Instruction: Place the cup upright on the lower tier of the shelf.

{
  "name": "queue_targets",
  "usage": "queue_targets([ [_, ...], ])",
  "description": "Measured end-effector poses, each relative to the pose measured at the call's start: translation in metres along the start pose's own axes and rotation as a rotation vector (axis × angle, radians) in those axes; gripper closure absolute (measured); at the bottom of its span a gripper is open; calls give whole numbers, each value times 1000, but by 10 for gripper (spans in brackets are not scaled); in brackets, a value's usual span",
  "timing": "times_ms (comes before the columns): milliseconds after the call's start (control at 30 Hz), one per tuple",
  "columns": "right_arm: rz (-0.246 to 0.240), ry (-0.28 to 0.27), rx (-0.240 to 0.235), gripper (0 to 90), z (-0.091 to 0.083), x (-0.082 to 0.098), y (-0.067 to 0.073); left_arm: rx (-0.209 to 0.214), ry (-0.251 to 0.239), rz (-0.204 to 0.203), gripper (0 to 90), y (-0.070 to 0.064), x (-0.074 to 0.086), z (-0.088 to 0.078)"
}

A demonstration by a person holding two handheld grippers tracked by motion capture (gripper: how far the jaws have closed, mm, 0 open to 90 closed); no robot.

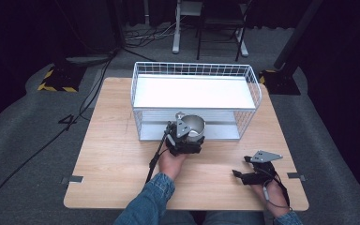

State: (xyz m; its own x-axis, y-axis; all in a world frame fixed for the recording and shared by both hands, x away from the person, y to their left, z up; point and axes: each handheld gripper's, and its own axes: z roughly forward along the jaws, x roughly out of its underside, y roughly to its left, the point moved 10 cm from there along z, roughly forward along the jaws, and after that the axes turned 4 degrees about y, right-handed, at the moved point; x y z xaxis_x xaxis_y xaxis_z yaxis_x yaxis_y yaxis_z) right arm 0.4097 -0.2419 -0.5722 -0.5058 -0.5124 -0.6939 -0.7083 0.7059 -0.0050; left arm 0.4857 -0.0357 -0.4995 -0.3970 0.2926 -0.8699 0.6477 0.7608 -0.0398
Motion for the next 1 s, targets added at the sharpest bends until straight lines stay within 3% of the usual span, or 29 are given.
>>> queue_targets([
  [433,-34,-1,-33,187,0,0,4,-85,-21,-50,82,15,-12,29],
  [633,-38,-1,-41,187,0,0,5,-129,-20,-52,82,26,-15,40],
  [700,-39,0,-42,187,0,0,6,-123,-10,-50,82,29,-13,44],
  [767,-40,-2,-43,187,0,0,6,-156,-4,-78,82,34,-10,47],
  [1000,-42,-2,-45,187,0,0,6,-169,10,-106,82,46,-4,57],
])
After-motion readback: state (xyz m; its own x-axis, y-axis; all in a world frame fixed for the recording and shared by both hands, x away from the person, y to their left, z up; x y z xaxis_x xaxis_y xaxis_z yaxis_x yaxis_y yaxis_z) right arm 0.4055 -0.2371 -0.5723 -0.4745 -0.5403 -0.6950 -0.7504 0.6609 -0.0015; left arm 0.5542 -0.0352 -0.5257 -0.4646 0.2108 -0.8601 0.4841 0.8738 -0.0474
